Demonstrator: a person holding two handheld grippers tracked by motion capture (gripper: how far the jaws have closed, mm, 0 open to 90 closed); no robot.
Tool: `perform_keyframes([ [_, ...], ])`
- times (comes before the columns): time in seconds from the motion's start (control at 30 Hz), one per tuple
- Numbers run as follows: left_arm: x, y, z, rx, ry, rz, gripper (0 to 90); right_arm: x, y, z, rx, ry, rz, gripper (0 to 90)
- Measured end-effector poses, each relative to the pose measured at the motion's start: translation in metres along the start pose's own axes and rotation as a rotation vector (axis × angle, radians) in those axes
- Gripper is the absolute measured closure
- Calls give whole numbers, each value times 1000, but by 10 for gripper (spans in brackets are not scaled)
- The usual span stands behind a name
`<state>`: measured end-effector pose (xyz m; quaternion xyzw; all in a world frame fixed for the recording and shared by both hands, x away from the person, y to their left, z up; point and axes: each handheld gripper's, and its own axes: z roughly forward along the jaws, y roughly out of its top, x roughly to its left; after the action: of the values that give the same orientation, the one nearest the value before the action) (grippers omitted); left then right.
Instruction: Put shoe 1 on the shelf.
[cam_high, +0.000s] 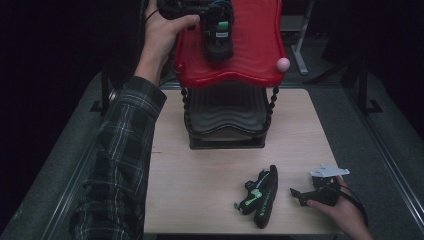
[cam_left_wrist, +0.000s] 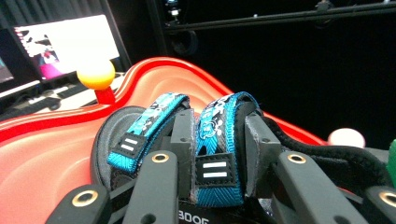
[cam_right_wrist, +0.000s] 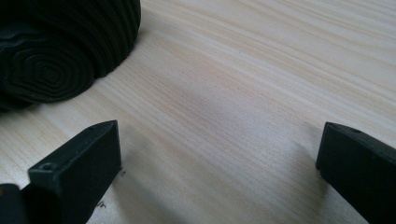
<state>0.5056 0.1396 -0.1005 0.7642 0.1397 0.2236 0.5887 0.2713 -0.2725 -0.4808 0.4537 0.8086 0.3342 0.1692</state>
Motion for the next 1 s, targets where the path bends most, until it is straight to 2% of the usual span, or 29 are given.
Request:
perform_keyframes([
  [0.1, 0, -2, 4, 11, 20, 19, 687, 0, 0, 0, 0, 1, -1, 0],
  [0.27, -5, -6, 7, 19, 27, 49, 685, 0, 0, 0, 0, 2, -2, 0],
  [0.4, -7, -13, 7, 26, -2, 51, 683, 0, 0, 0, 0, 2, -2, 0],
  [0.57, -7, -13, 6, 41, -30, 58, 674, 0, 0, 0, 1, 2, -3, 0],
  [0.6, -7, -13, 6, 42, -33, 56, 653, 0, 0, 0, 1, 1, -3, 0],
  [0.7, -7, -12, 3, 57, -12, 36, 479, 0, 0, 0, 1, 1, -2, 0],
  [0.77, -7, -12, -1, 55, -21, 11, 380, 0, 0, 0, 1, 2, -3, 0],
  [0.93, -10, -10, -19, 65, -38, -5, 320, 0, 0, 0, 1, 1, -2, 0],
  [1.0, -11, -12, -28, 66, -44, -24, 296, 0, 0, 0, 1, 2, -2, 0],
])
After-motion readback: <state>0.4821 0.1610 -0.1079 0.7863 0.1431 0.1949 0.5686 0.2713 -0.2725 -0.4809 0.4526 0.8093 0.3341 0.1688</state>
